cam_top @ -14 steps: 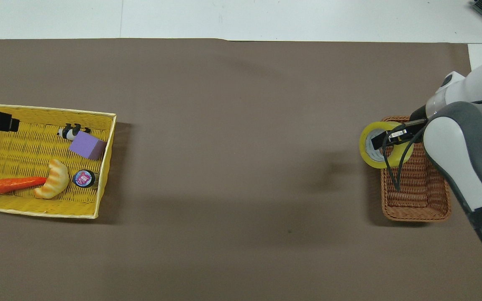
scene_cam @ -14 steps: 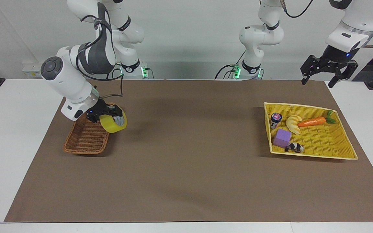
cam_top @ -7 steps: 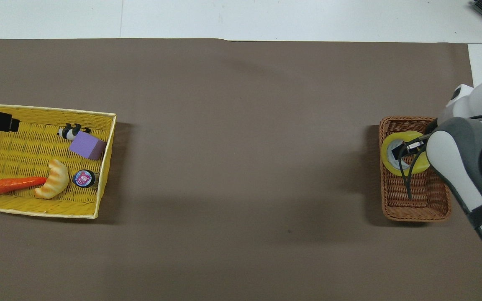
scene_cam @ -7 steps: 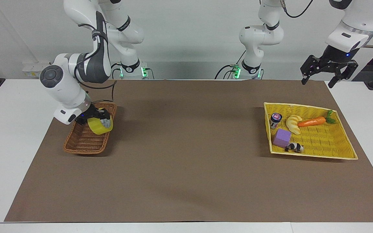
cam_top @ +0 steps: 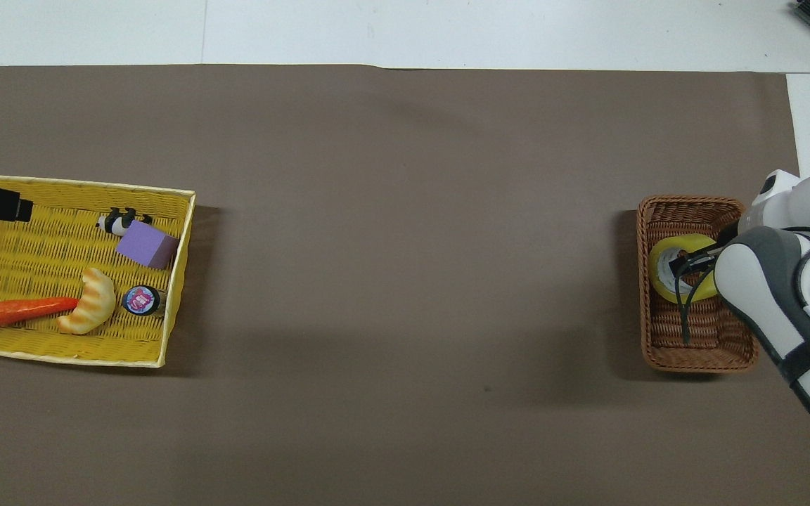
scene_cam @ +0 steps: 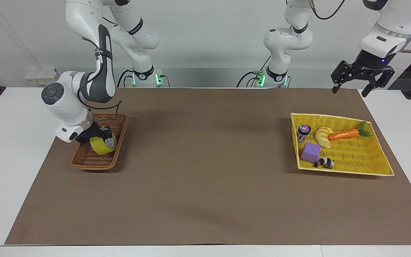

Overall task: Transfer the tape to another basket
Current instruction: 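Lower the tape into the wicker basket and open the right gripper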

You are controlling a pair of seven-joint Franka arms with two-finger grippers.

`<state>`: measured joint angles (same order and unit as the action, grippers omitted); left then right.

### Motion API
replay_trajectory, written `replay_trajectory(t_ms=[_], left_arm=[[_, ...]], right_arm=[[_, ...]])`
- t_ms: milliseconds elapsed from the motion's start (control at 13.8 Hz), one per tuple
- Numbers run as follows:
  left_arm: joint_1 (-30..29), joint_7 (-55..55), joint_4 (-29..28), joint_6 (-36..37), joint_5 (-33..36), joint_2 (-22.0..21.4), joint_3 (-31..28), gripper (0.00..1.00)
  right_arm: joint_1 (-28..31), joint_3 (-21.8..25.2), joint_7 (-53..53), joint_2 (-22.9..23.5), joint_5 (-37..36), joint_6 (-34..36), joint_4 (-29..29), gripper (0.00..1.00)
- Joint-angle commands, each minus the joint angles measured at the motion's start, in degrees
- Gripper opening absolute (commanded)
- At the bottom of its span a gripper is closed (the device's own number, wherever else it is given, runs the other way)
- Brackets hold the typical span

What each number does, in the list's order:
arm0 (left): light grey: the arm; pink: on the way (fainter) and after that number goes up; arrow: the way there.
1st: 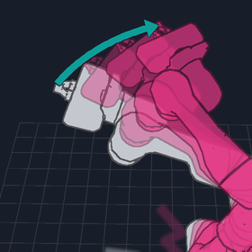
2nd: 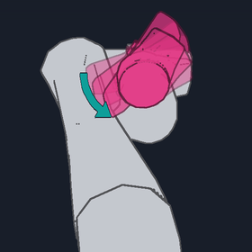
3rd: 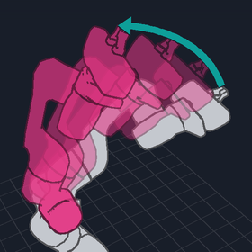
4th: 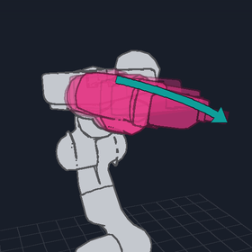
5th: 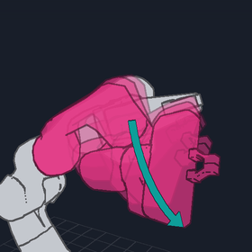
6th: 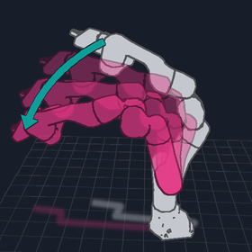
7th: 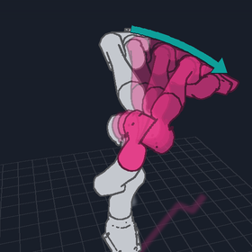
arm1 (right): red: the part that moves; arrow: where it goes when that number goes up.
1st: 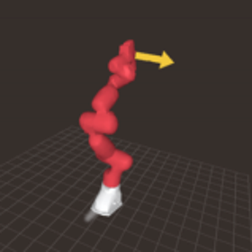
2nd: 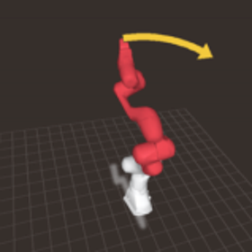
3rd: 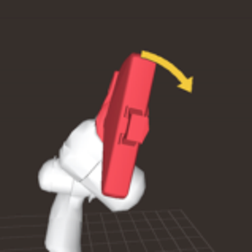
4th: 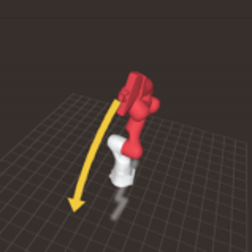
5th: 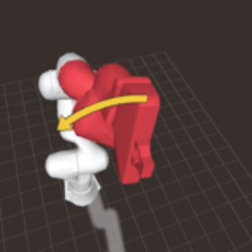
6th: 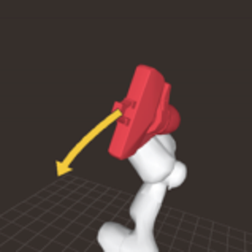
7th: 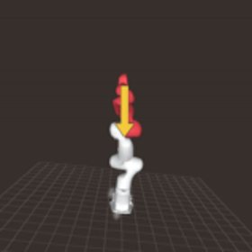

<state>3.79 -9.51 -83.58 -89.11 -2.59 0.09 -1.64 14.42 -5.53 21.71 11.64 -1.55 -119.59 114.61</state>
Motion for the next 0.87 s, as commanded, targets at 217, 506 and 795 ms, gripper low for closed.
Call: replay_trajectory(t_ms=[217, 506, 795], left_arm=[[-0.1, -0.2, 0.3, 1.0, 0.9, -0.5, 0.2, 1.00], [-0.1, -0.2, 0.3, 1.1, 0.9, -0.5, 0.2, 1.00], [-0.1, -0.2, 0.3, 1.1, 0.9, -0.5, 0.2, 1.00]], right_arm=[[0.2, -0.3, -0.8, -1.5, -2.1, -0.5, 0.3, 1.00], [-0.5, -0.4, -0.1, -1.6, -7.6, -1.6, -0.6, 1.00], [-1.0, -0.5, 0.0, -0.1, -8.8, -1.6, -4.6, 1.00]])
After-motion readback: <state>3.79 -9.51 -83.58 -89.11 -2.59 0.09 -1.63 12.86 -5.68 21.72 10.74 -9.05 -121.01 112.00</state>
